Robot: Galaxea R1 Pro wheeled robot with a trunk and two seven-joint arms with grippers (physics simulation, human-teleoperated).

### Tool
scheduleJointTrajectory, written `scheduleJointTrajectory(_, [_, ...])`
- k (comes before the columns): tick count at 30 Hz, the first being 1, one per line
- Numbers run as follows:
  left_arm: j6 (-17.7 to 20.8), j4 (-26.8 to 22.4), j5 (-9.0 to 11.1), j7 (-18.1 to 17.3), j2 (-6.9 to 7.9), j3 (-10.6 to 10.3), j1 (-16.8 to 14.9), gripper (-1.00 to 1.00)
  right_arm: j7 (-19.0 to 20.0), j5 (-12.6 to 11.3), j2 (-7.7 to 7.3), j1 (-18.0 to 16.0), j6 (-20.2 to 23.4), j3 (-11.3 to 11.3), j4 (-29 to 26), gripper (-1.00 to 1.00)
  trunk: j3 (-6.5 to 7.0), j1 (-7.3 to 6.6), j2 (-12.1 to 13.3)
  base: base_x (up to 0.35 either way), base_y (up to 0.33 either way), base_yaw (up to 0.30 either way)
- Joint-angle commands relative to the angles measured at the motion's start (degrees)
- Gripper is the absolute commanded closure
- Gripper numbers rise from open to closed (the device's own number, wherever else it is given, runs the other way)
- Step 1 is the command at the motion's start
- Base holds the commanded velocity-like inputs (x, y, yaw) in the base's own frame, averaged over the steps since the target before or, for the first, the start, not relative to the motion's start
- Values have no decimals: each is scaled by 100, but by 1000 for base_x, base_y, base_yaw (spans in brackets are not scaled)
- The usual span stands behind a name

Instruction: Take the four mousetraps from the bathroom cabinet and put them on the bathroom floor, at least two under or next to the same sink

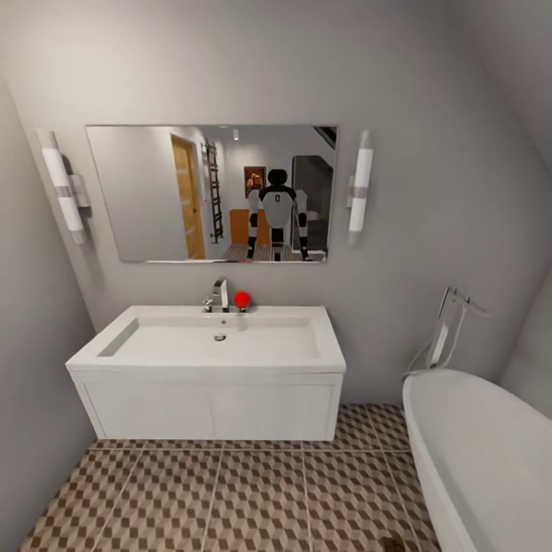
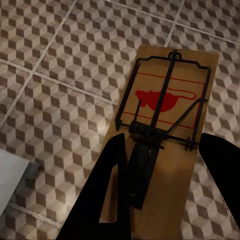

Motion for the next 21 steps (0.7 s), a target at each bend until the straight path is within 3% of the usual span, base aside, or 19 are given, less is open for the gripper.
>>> scheduleJointTrajectory(1, [-20, 17, 32, -11, -3, -43, -8, 100, 10, -60, 2, -10, -32, 51, 21, 100, -11, 6, -10, 327, 0, 0])
scheduleJointTrajectory(12, [-20, 17, 32, -18, -3, -43, -8, 100, 10, -59, 2, -12, -32, 51, 21, 100, -11, 6, -10, 317, 0, 0])
scheduleJointTrajectory(21, [-20, 17, 32, -13, 20, -43, -8, 100, -60, -65, 4, -12, 131, 51, 21, 100, -11, 6, -10, 49, 0, 0])
